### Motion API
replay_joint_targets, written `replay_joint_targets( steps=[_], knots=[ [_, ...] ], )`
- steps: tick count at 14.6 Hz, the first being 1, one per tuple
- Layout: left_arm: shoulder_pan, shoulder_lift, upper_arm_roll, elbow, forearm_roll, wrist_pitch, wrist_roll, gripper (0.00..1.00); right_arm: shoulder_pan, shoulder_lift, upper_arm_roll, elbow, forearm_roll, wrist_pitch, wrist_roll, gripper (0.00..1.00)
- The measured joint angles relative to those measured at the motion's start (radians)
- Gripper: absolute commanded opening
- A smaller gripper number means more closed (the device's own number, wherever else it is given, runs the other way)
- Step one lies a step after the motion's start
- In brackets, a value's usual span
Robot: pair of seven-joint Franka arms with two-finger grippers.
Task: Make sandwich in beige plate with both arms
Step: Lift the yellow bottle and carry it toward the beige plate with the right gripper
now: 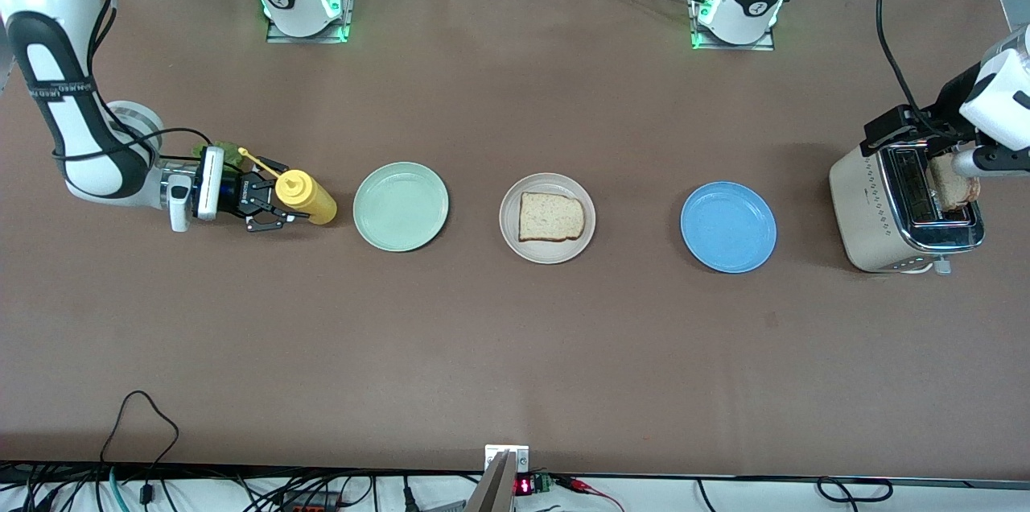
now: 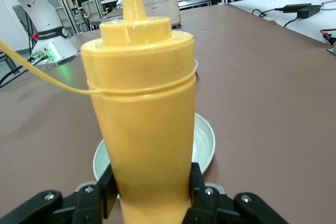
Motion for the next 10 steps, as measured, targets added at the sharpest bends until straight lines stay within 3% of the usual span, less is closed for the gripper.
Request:
replay_joint_targets(
  steps=[6,10],
  knots=[
    [0.001,-0.008,0.0,-0.005,0.0,-0.009,0.001,1.0,0.105,-0.083,0.04,-0.004,0.0,0.15,0.206,0.0],
    [0.001,-0.008,0.0,-0.007,0.0,-0.017,0.001,1.0,0.168,-0.101,0.101,-0.007,-0.005,0.332,0.296,0.0]
  ],
)
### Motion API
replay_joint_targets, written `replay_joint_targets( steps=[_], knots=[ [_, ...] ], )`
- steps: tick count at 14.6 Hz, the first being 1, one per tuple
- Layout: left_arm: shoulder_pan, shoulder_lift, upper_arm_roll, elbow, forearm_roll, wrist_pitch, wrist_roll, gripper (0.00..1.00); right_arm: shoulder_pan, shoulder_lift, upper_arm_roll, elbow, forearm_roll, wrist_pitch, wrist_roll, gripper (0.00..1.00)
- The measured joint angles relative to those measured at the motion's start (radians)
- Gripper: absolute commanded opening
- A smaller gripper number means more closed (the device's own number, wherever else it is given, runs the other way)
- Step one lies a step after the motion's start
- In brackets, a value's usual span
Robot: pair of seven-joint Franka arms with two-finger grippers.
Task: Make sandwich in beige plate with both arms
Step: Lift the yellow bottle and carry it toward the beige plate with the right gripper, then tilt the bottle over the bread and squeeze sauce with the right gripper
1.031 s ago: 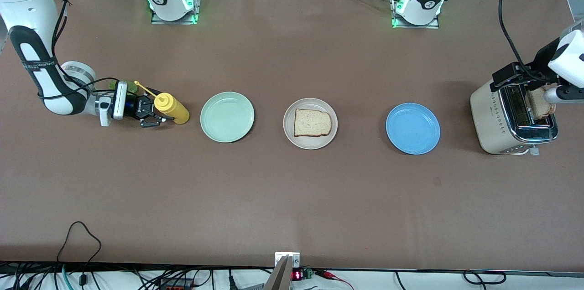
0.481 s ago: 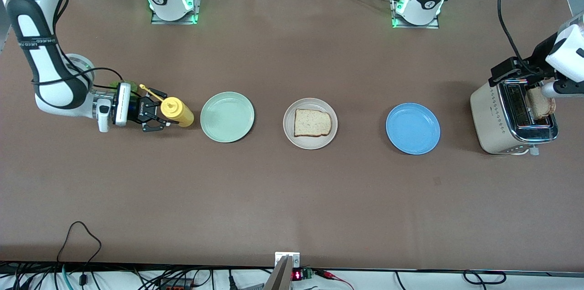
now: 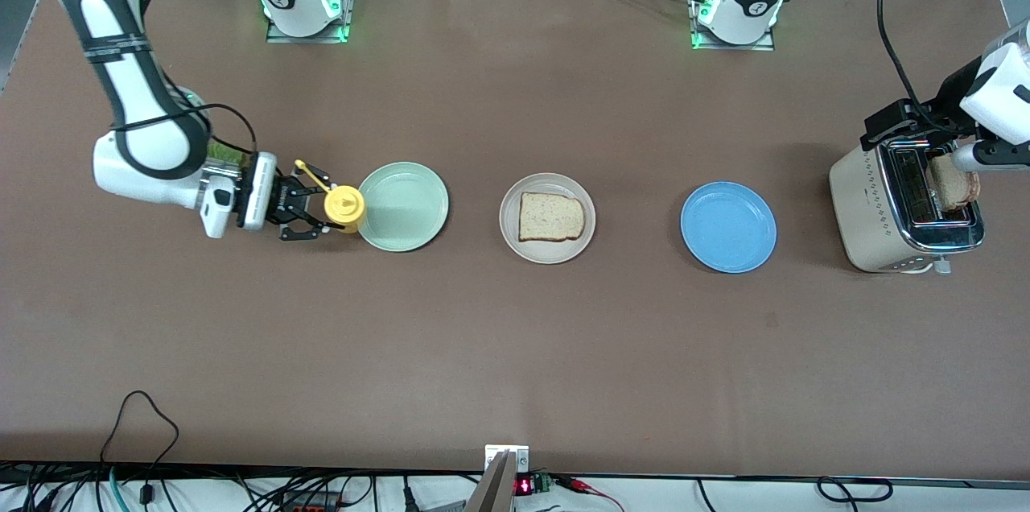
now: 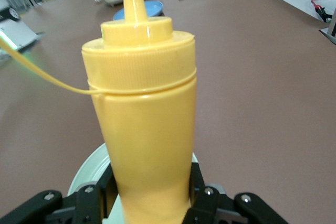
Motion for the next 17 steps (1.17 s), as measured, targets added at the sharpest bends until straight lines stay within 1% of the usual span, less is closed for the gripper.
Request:
replay_joint_targets(
  steps=[2,3,5,7,10,12,17],
  knots=[
    [0.0,0.0,0.0,-0.002,0.0,-0.002,0.001,1.0,0.036,-0.001,0.026,-0.002,-0.011,0.09,0.039,0.0],
    [0.0,0.0,0.0,-0.003,0.0,-0.002,0.001,1.0,0.058,-0.002,0.031,-0.002,-0.033,0.132,0.064,0.0],
    [0.0,0.0,-0.001,-0.005,0.0,-0.003,0.002,1.0,0.106,-0.007,0.036,-0.002,-0.122,0.221,0.164,0.0],
    [0.0,0.0,-0.001,-0.008,0.0,-0.003,0.002,1.0,0.153,-0.02,0.038,-0.001,-0.235,0.265,0.317,0.0],
    [0.0,0.0,-0.001,-0.011,0.0,-0.003,0.002,1.0,0.211,-0.043,0.039,0.016,-0.46,0.288,0.597,0.0],
    [0.0,0.0,-0.001,-0.013,0.0,-0.003,0.003,1.0,0.246,-0.05,0.041,0.034,-0.587,0.29,0.763,0.0],
    [0.0,0.0,-0.001,-0.014,0.0,-0.003,0.004,1.0,0.35,-0.053,0.043,0.075,-0.83,0.29,1.084,0.0]
  ],
)
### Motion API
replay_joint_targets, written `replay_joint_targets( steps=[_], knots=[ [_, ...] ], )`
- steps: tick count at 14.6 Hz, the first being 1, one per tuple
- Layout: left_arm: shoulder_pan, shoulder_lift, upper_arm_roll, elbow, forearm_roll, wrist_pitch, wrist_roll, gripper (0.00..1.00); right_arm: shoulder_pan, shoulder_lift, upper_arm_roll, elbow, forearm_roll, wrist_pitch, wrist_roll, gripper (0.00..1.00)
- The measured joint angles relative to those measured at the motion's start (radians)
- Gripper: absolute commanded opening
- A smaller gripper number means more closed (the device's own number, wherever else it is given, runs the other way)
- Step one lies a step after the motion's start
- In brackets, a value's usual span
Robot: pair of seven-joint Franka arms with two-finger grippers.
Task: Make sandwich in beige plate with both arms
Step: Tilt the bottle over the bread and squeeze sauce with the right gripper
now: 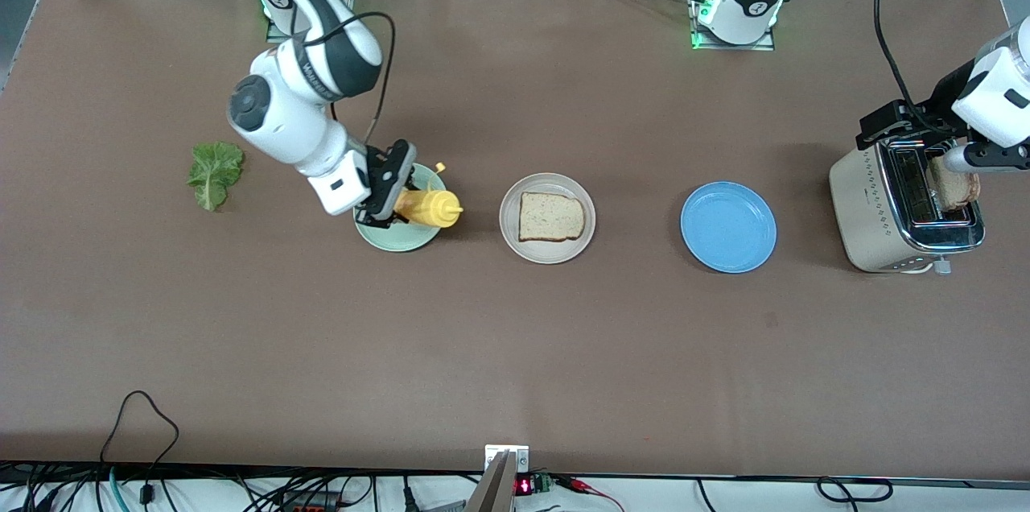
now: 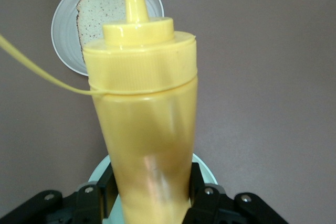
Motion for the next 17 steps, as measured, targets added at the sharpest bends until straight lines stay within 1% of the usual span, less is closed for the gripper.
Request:
replay_joint_targets(
  steps=[2,3,6,8,13,17],
  knots=[
    [0.0,0.001,0.0,-0.001,0.0,0.0,0.0,1.0,0.034,0.0,0.001,0.005,-0.085,0.0,0.111,0.0],
    [0.0,0.001,0.0,-0.002,0.0,0.0,0.001,1.0,0.05,0.0,0.001,0.006,-0.113,0.0,0.152,0.0],
    [0.0,0.004,0.0,-0.005,0.0,-0.001,0.001,1.0,0.086,0.004,0.001,0.008,-0.19,-0.001,0.254,0.0],
    [0.0,0.008,0.0,-0.005,0.0,-0.001,0.002,1.0,0.106,0.018,0.001,0.023,-0.222,-0.009,0.299,0.0],
    [0.0,0.01,-0.002,-0.005,0.0,0.0,0.002,1.0,0.155,0.089,0.001,0.132,-0.338,-0.093,0.42,0.0],
    [0.0,0.009,-0.003,-0.005,0.0,0.001,0.002,1.0,0.198,0.138,-0.003,0.165,-0.423,-0.108,0.468,0.0]
  ],
)
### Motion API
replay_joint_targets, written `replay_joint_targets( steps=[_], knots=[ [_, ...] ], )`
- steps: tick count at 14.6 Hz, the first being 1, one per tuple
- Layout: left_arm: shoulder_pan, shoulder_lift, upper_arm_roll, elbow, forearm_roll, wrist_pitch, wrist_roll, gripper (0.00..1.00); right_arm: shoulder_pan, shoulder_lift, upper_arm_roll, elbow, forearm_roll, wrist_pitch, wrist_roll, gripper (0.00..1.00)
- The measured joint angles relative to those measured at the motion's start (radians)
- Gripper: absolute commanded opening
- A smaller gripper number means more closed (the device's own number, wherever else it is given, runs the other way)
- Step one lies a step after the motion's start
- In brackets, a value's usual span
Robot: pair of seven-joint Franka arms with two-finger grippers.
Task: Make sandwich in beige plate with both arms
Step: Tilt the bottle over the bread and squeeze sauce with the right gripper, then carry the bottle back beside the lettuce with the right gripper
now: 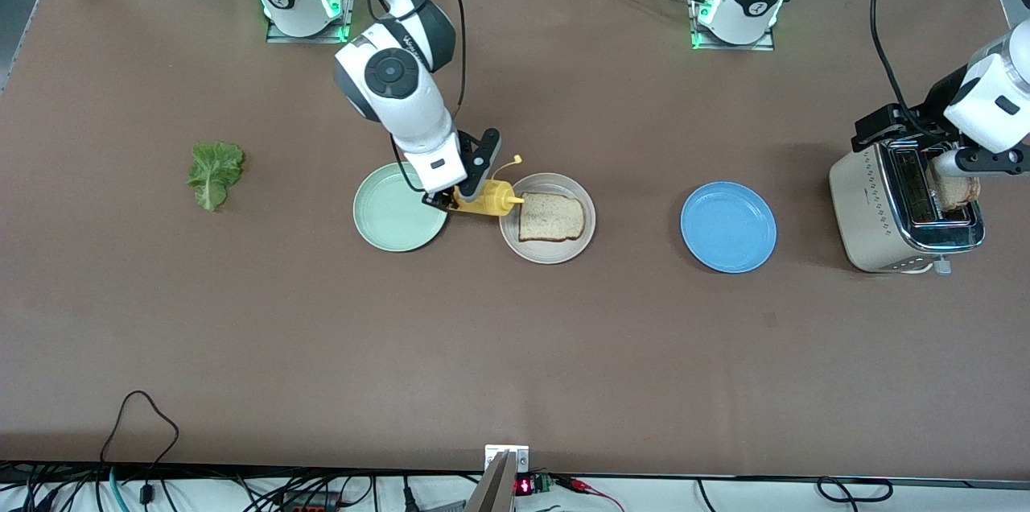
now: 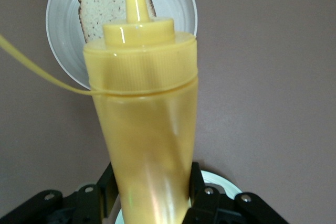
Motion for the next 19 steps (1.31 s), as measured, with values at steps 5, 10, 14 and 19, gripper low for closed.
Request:
replay_joint_targets(
  steps=[5,10,14,19],
  knots=[
    [0.0,-0.001,0.0,0.001,0.0,0.0,0.0,1.0,0.021,0.024,-0.002,0.005,-0.089,-0.009,0.004,0.0],
    [0.0,-0.01,-0.005,0.012,0.0,0.001,0.0,1.0,0.031,0.034,-0.004,0.005,-0.128,-0.01,0.004,0.0],
    [0.0,-0.013,-0.004,0.017,0.0,0.001,0.0,1.0,0.031,0.034,-0.005,0.006,-0.134,-0.012,0.04,0.0],
    [0.0,-0.013,-0.002,0.019,0.0,0.001,0.016,1.0,-0.023,0.023,-0.017,0.02,-0.081,-0.009,0.112,0.0]
  ],
)
